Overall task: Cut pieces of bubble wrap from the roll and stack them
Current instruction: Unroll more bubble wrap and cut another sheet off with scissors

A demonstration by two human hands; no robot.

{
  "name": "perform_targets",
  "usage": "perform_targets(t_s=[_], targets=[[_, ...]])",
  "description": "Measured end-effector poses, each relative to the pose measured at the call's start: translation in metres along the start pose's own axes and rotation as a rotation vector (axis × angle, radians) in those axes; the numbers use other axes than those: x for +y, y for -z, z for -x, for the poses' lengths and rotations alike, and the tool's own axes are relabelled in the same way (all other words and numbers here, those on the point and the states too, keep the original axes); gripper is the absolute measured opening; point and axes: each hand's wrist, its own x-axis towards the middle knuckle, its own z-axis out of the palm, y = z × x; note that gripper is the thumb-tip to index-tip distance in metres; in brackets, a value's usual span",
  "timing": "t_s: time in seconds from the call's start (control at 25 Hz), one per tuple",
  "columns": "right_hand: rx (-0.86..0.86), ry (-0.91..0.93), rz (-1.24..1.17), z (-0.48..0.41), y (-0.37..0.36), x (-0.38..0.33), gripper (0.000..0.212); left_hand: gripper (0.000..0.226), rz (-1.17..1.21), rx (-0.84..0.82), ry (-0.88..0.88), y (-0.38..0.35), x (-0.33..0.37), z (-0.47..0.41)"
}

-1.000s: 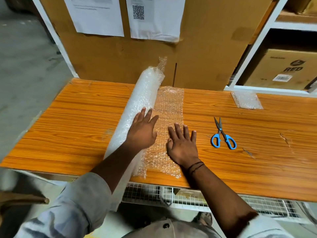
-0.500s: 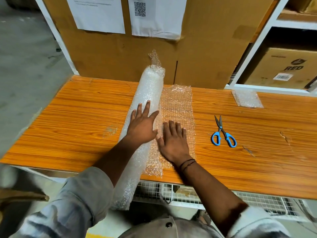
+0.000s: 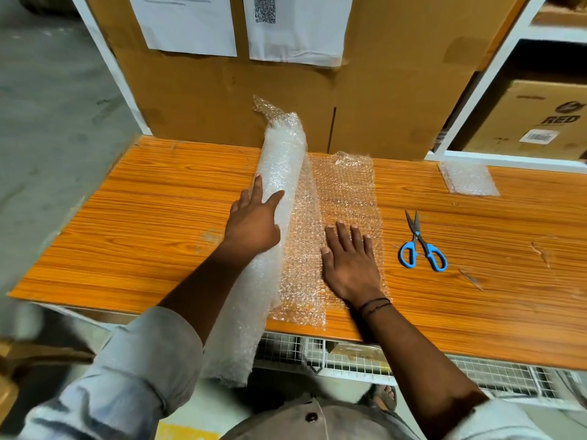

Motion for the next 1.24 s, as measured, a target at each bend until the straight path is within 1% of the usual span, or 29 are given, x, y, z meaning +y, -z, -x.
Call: perform_targets(t_s=[0.08, 0.12, 0.16, 0.2, 0.24, 0.32, 0.44, 0.6, 0.72, 0.76, 0.8, 0.84, 0.96, 1.04, 1.12, 1.24], targets=[[0.007, 0.021, -0.024, 0.000, 0.001, 0.002, 0.059, 0.084, -0.098, 0.034, -0.036, -0.003, 0.022, 0.003], [0.006, 0.026, -0.034, 0.000, 0.002, 0.004, 0.059, 0.079, -0.131, 0.043, -0.083, -0.008, 0.035, 0.003], [0.006, 0.027, -0.040, 0.001, 0.003, 0.005, 0.061, 0.068, -0.149, 0.046, -0.123, -0.015, 0.047, 0.002], [0.007, 0.030, -0.042, 0.002, 0.004, 0.006, 0.063, 0.057, -0.163, 0.046, -0.138, -0.023, 0.055, 0.000], [0.006, 0.031, -0.041, 0.003, 0.004, 0.006, 0.064, 0.051, -0.181, 0.042, -0.126, -0.029, 0.062, -0.004], [-0.004, 0.032, -0.035, 0.003, 0.003, 0.008, 0.061, 0.056, -0.254, 0.006, -0.072, -0.039, 0.071, -0.011], [-0.026, 0.047, -0.009, 0.002, 0.003, 0.010, 0.063, 0.061, -0.289, 0.030, -0.002, -0.043, 0.080, -0.015], [-0.034, 0.035, 0.002, 0.005, 0.004, 0.007, 0.073, 0.044, -0.191, 0.086, 0.036, -0.039, 0.080, -0.019], [-0.029, 0.025, 0.001, 0.005, 0.005, 0.008, 0.073, 0.033, 0.072, 0.260, 0.026, -0.024, 0.062, -0.024], [-0.027, 0.024, 0.007, 0.005, 0.005, 0.009, 0.074, 0.028, 0.164, 0.295, 0.027, -0.018, 0.056, -0.026], [-0.025, 0.024, 0.013, 0.005, 0.004, 0.009, 0.075, 0.026, 0.209, 0.291, 0.023, -0.014, 0.051, -0.028], [-0.022, 0.024, 0.018, 0.006, 0.004, 0.010, 0.076, 0.028, 0.183, 0.256, 0.012, -0.012, 0.050, -0.028], [-0.016, 0.031, 0.021, 0.005, 0.003, 0.012, 0.076, 0.050, -0.098, 0.094, -0.033, -0.026, 0.066, -0.025], [-0.014, 0.051, 0.035, 0.004, 0.002, 0.010, 0.077, 0.060, -0.232, 0.046, -0.018, -0.039, 0.079, -0.023], [-0.018, 0.061, 0.028, 0.003, 0.001, 0.009, 0.077, 0.059, -0.281, 0.051, 0.014, -0.043, 0.088, -0.022], [-0.006, 0.059, 0.017, 0.004, 0.001, 0.009, 0.077, 0.048, -0.213, 0.116, 0.016, -0.041, 0.090, -0.025]])
